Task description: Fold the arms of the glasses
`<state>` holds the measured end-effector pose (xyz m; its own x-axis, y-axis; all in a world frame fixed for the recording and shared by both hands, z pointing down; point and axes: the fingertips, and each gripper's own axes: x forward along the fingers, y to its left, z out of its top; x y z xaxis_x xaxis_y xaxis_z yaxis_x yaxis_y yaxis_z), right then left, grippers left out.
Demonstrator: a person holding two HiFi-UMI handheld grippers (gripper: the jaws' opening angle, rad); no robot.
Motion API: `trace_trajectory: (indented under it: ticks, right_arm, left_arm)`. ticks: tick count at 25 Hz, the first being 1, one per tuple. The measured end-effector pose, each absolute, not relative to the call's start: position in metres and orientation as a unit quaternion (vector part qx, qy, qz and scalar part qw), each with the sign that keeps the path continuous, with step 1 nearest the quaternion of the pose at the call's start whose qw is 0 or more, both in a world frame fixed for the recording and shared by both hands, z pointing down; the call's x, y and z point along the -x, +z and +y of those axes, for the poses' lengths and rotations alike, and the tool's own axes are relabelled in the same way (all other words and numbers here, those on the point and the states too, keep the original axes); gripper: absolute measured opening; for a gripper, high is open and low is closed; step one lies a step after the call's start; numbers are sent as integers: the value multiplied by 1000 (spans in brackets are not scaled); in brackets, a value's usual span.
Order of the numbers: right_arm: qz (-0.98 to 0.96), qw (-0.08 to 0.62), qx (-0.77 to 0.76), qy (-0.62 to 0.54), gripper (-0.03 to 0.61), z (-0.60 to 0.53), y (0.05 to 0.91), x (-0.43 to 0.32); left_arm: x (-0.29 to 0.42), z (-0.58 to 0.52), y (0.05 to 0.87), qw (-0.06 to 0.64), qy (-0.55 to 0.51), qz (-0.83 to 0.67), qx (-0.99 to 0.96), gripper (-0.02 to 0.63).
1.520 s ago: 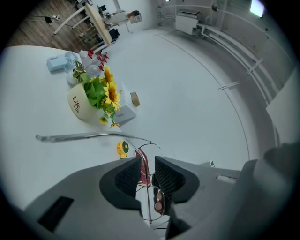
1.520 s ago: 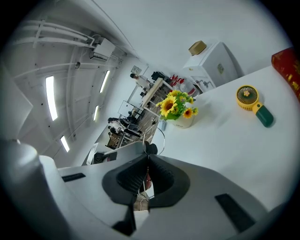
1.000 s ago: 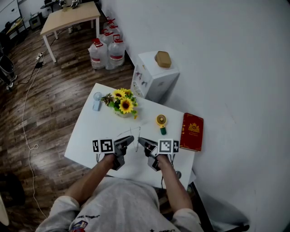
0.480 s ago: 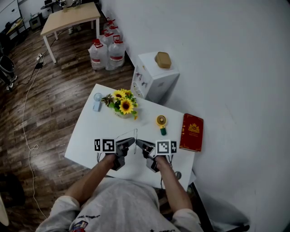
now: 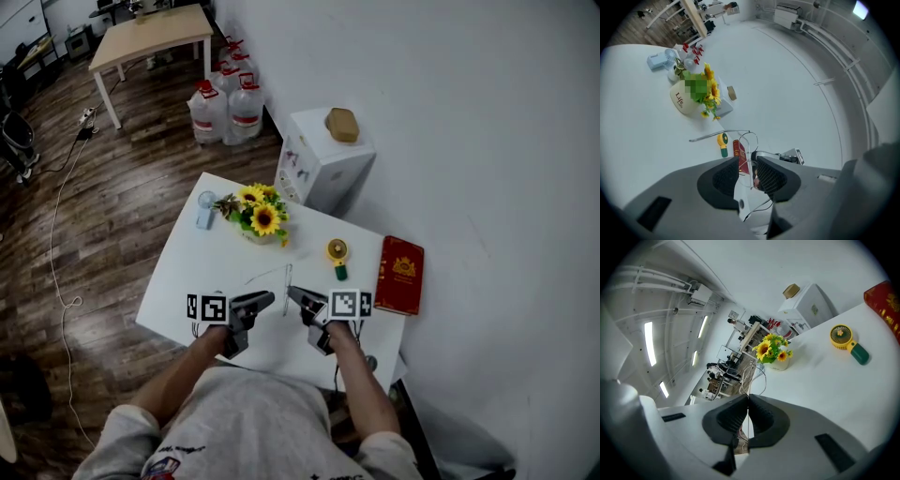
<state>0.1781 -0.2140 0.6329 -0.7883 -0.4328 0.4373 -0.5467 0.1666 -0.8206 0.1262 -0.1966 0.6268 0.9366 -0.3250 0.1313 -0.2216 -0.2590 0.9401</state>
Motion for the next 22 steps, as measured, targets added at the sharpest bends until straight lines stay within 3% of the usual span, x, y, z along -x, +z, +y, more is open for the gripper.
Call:
trace_trajectory:
  ticks: [6,15,22]
  right_arm:
    - [-763,45,-320,560,14,-215,629,-187]
    - [-765,43,-311,562,12,-211,628,-185]
    - [-765,40,-308,565,12,-210,629,-187]
  left_arm:
    - [-79,-193,647,540,-17,-234,-808,136]
    - [-49,-213,637,290,108,-320,-896,147]
    - [-70,-214,655,201,204,-306,-908,147]
